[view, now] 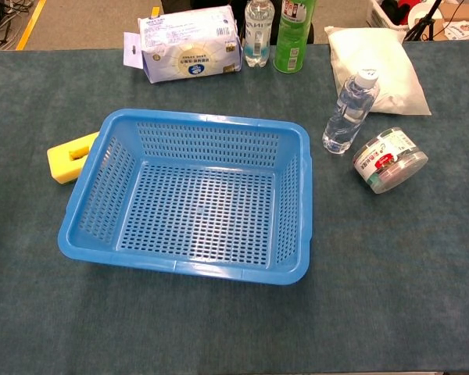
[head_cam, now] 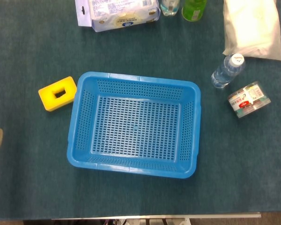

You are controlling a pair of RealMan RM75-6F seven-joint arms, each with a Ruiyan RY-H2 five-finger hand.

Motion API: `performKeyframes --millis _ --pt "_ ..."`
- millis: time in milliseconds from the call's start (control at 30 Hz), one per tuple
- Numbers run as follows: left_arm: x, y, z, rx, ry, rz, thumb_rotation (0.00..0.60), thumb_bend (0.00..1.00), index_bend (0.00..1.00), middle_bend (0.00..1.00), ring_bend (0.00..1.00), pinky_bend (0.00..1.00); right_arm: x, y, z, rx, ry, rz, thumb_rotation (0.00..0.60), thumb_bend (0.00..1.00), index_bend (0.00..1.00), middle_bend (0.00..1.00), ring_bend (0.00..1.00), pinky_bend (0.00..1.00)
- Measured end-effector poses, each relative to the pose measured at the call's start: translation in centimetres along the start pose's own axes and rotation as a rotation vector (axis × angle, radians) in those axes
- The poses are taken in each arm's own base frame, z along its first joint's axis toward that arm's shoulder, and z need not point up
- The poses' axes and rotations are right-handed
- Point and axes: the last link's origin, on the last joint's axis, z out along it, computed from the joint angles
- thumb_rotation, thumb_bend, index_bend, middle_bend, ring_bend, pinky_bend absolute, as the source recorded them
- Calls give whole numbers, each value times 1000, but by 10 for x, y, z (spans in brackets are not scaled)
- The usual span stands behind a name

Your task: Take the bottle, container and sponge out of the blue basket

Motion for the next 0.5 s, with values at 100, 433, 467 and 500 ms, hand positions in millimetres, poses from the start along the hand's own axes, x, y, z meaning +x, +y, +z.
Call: performKeyframes --millis 100,433,467,500 --pt "-2 5 -2 8 -1 1 600 271 215 88 10 169 2 4 6 6 -8 -10 600 170 159 272 183 385" --pt "-5 12 5 -12 0 6 600 270 215 88 10 169 4 8 7 -7 -2 -10 600 170 159 272 183 385" --pt "-5 13 6 -15 0 7 600 270 214 88 10 169 4 8 6 -9 -1 -9 600 170 159 272 183 385" --pt "-4 13 7 -20 0 8 600 271 214 88 10 169 3 8 5 -11 -2 -7 600 170 159 272 183 385"
